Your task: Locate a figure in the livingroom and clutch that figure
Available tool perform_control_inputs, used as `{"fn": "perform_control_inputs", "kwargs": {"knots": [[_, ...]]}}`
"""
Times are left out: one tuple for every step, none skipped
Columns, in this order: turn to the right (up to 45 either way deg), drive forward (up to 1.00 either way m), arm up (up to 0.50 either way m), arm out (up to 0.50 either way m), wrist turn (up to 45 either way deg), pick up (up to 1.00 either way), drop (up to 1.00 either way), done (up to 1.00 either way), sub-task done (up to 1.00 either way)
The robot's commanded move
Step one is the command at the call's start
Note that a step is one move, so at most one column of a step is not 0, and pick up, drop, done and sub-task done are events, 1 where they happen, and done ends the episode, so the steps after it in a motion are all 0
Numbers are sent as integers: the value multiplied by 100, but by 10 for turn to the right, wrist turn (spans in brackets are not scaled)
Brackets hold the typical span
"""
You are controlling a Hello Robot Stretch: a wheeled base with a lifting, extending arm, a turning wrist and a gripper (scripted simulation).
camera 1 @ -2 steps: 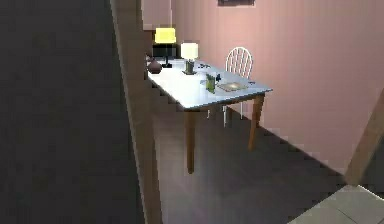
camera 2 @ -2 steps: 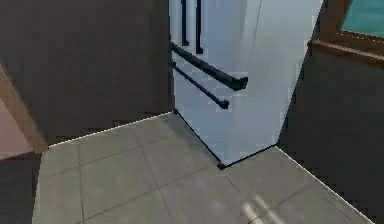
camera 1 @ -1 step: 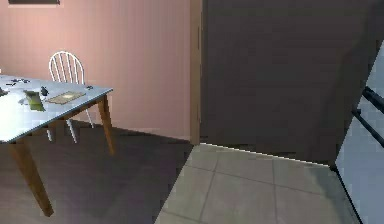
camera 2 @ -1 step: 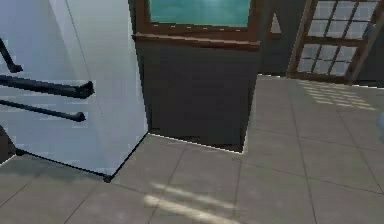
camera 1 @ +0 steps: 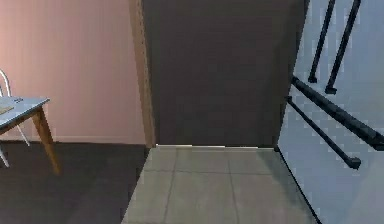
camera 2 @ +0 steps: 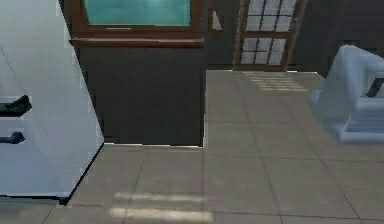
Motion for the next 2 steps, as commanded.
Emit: {"fn": "perform_control_inputs", "kwargs": {"knots": [[0,45,0,0,0,0,0,0,0],[-450,0,0,0,0,0,0,0,0]]}}
